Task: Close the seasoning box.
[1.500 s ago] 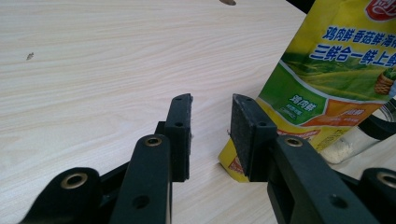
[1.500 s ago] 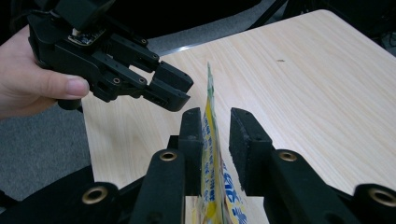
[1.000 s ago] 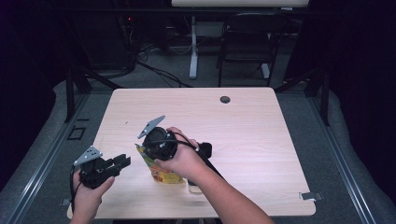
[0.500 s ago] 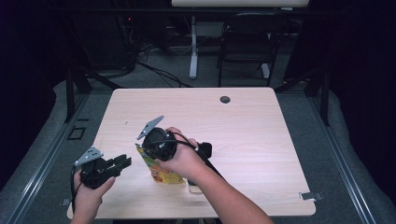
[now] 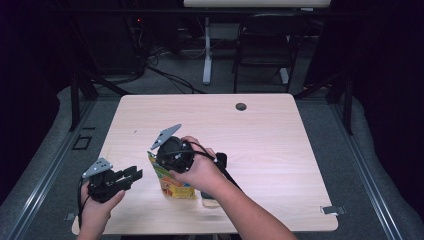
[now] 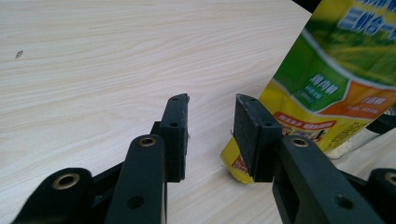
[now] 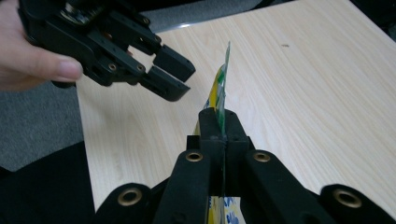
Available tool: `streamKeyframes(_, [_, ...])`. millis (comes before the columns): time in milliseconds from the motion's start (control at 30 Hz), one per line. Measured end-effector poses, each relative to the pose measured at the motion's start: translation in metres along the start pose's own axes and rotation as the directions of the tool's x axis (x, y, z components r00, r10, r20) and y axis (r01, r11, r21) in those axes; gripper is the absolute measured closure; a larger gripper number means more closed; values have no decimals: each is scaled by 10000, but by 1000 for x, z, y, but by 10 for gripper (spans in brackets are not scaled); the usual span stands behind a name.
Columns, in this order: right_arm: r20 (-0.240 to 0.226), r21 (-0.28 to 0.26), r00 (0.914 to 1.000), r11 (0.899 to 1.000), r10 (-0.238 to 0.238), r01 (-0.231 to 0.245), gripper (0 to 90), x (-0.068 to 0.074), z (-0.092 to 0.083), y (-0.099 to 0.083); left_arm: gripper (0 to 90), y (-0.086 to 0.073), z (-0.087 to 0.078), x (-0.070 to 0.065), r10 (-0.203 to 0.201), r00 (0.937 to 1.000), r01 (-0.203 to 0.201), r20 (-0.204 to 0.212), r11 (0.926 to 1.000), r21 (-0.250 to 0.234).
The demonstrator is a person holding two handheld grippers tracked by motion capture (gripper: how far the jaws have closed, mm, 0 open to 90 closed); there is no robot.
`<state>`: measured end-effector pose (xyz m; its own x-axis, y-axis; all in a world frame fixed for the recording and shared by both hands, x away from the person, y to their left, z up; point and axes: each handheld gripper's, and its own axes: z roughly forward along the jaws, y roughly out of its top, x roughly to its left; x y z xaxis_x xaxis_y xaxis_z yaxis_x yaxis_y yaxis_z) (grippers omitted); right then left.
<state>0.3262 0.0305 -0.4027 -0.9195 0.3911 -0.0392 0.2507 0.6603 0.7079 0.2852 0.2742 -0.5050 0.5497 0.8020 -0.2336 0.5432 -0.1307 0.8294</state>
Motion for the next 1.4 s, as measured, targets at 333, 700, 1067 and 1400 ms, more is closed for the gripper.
streamKeyframes(333, [118, -643, 9999, 9979, 28, -21, 900, 0, -22, 1, 642, -6, 13, -5, 220, 9994, -231, 255, 9989, 405])
streamKeyframes(700, [456, -1029, 9989, 9947, 62, -15, 900, -8, -48, 2, 555, -13, 26, -17, 775, 9932, -819, 867, 9955, 481])
streamKeyframes(1067, [567, -1262, 9984, 9920, -12, 84, 900, -8, -60, 6, 504, -22, 41, -23, 706, 9818, -823, 1761, 9948, 606])
streamKeyframes(1400, [500, -1388, 9986, 9900, -177, 245, 900, -2, -63, 10, 479, -27, 50, -28, 820, 9758, -983, 2025, 9926, 719])
